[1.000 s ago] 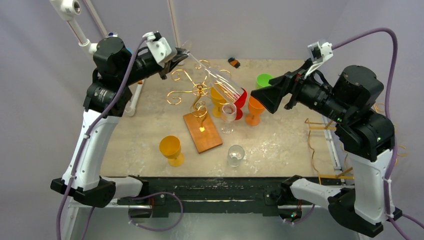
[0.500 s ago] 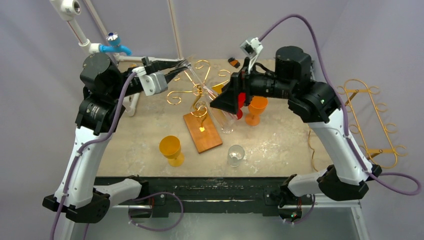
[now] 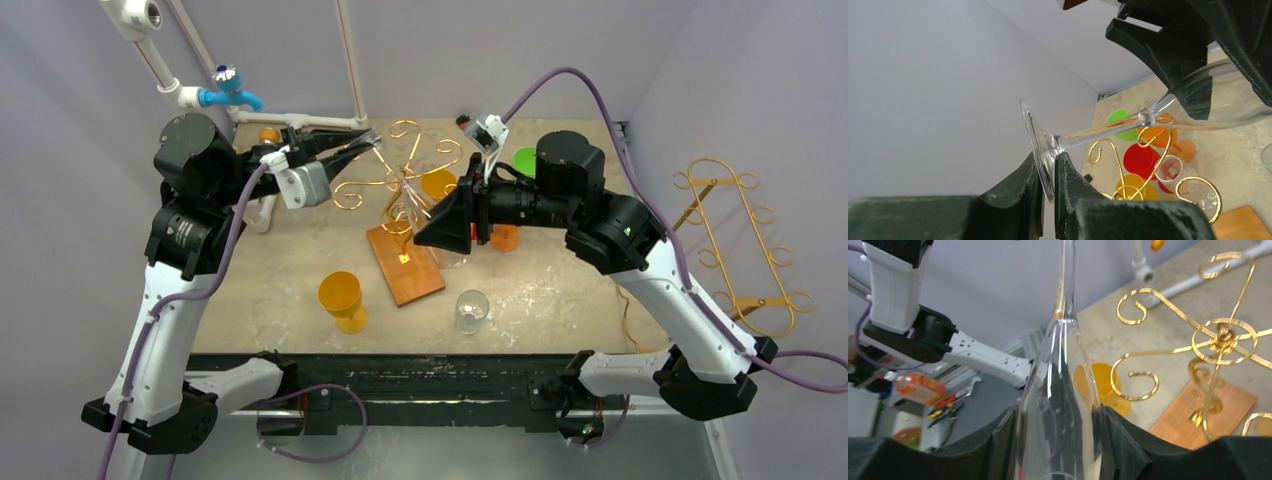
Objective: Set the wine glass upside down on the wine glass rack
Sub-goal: Turn the wine glass upside down at the wine rack.
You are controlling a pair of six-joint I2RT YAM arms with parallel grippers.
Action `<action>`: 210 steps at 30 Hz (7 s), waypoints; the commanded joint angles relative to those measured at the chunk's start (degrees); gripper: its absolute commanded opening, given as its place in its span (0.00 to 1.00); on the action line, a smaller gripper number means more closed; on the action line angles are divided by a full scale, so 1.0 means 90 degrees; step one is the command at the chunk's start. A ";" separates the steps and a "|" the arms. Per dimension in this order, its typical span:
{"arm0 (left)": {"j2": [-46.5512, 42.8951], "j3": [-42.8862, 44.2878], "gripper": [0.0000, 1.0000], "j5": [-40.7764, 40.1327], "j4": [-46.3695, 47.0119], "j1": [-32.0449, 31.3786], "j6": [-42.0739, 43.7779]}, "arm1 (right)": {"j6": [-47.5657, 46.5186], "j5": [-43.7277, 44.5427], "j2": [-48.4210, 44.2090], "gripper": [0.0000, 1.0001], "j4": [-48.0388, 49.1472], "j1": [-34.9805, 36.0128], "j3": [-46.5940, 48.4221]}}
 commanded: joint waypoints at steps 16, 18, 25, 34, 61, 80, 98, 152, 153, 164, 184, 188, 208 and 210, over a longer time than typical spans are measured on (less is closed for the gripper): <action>-0.0559 0.0036 1.00 -0.1542 -0.2144 -0.0028 -0.1833 | 0.0458 0.2521 -0.1115 0.00 0.1795 0.0222 -0.2725; -0.0680 -0.0111 1.00 -0.1741 -0.2301 -0.0028 -0.2012 | 0.0464 0.2799 -0.1190 0.00 0.1965 0.0335 -0.2967; -0.0634 -0.0400 0.95 -0.2525 -0.2897 -0.0028 -0.2461 | 0.0397 0.3616 -0.1361 0.00 0.2568 0.0734 -0.3694; -0.0596 -0.0862 0.84 -0.3478 -0.3018 -0.0028 -0.2563 | 0.0212 0.4482 -0.1282 0.00 0.3474 0.1290 -0.4497; -0.0606 -0.1872 0.50 -0.4313 -0.2145 -0.0028 -0.2363 | -0.0678 0.5831 -0.0655 0.00 0.6395 0.2613 -0.5907; -0.0747 -0.1988 0.45 -0.4221 -0.2203 -0.0028 -0.2380 | -0.1311 0.6101 -0.0306 0.00 0.9358 0.3088 -0.7023; -0.0738 -0.1957 0.44 -0.4434 -0.2309 -0.0028 -0.2396 | -0.1519 0.6788 0.0448 0.00 1.2317 0.3136 -0.7891; -0.0592 -0.2038 0.42 -0.4742 -0.2247 -0.0028 -0.2308 | -0.3803 0.6178 0.1936 0.00 1.5922 0.3176 -0.7629; -0.0591 -0.2038 0.42 -0.4747 -0.2247 -0.0028 -0.2300 | -0.3821 0.6164 0.1917 0.00 1.5900 0.3174 -0.7570; -0.0591 -0.2051 0.42 -0.4728 -0.2239 -0.0028 -0.2265 | -0.3928 0.6270 0.1825 0.00 1.5966 0.3137 -0.7172; -0.0562 -0.2106 0.41 -0.4832 -0.2184 -0.0028 -0.2213 | -0.3462 0.6982 0.1551 0.00 1.6102 0.2878 -0.7732; -0.0562 -0.2087 0.41 -0.4842 -0.2160 -0.0028 -0.2224 | -0.3416 0.7050 0.1729 0.00 1.6096 0.2786 -0.7812; -0.0508 -0.1974 0.41 -0.4792 -0.2092 -0.0028 -0.2306 | -0.2961 0.7188 0.2614 0.63 1.6131 0.2773 -0.7710; -0.0504 -0.1953 0.41 -0.4747 -0.2104 -0.0028 -0.2317 | -0.2944 0.7187 0.2551 0.71 1.6060 0.2775 -0.7766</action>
